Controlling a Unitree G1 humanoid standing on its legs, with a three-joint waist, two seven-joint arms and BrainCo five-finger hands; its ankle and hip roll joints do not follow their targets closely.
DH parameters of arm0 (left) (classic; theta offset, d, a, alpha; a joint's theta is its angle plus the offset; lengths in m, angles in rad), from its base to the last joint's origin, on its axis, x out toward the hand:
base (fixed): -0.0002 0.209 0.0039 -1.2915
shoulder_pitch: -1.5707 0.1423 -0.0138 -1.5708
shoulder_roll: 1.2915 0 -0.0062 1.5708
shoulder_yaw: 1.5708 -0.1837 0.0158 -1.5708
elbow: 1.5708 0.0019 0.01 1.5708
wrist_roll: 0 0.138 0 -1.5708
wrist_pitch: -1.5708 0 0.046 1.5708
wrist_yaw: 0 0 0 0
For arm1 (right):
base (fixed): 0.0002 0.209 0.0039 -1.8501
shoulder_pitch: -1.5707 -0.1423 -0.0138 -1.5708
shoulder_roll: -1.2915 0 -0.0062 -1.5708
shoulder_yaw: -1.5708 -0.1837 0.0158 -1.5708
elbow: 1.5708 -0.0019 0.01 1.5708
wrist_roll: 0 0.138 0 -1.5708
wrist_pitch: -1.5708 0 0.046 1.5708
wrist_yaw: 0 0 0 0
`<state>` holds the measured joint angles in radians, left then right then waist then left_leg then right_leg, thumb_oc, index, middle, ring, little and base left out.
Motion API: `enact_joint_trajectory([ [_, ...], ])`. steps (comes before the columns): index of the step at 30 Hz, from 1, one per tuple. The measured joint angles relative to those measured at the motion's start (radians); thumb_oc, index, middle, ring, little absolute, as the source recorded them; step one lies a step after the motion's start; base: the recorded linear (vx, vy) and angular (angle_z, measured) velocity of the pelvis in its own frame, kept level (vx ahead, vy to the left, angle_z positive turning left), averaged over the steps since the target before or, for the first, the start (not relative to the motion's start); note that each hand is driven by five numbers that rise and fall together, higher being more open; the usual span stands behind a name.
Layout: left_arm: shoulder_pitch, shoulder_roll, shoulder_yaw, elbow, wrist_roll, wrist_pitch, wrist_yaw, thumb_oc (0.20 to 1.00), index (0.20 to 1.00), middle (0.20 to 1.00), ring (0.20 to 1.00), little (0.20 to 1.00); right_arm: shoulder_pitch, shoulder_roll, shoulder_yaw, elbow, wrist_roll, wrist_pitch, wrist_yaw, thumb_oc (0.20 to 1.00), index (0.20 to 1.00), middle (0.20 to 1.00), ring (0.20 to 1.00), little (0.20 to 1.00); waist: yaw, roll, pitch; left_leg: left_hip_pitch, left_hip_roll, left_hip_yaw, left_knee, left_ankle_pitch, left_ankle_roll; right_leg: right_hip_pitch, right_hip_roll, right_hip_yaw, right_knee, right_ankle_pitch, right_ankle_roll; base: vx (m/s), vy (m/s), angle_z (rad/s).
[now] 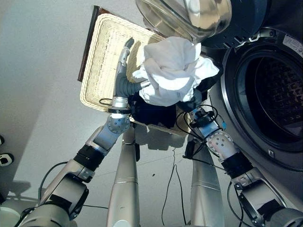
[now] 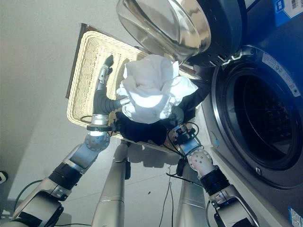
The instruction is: Put the clothes into the washing machine.
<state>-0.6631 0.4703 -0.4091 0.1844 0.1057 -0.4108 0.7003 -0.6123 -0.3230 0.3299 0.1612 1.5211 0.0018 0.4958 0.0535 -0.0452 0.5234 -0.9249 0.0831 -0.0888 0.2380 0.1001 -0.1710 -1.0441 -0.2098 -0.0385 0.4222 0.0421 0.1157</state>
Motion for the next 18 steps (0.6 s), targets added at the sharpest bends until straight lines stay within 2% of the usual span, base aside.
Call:
enact_joint_trajectory([
  [10,0.007,-0.007,-0.001,0.003,-0.009,-0.013,-0.03,1.0,1.0,1.0,1.0,1.0,0.002,0.005,-0.015,-0.003,0.047,-0.059,0.005,0.2,0.2,0.2,0.2,0.2,0.003,0.0,0.0,0.0,0.0,0.0,0.001,0.0,0.0,0.001,0.0,-0.001,0.0,0.0,0.0,0.0,0.0,0.0],
  [14,0.016,-0.007,0.0,0.027,-0.071,-0.019,-0.039,1.0,1.0,1.0,1.0,1.0,-0.004,-0.003,-0.057,-0.003,0.086,-0.115,0.037,0.2,0.2,0.2,0.2,0.2,0.005,0.0,0.0,0.0,0.0,0.0,0.001,0.0,0.0,0.002,0.0,-0.001,0.0,0.0,0.0,0.0,0.0,0.0],
  [18,0.029,-0.007,0.009,0.076,-0.135,-0.06,-0.028,1.0,1.0,1.0,1.0,1.0,-0.014,-0.008,-0.097,-0.003,0.109,-0.147,0.045,0.2,0.2,0.2,0.2,0.2,0.003,0.0,0.0,0.0,0.0,0.0,0.001,0.0,0.0,0.002,0.0,-0.001,0.0,0.0,0.0,0.0,0.0,0.0],
])
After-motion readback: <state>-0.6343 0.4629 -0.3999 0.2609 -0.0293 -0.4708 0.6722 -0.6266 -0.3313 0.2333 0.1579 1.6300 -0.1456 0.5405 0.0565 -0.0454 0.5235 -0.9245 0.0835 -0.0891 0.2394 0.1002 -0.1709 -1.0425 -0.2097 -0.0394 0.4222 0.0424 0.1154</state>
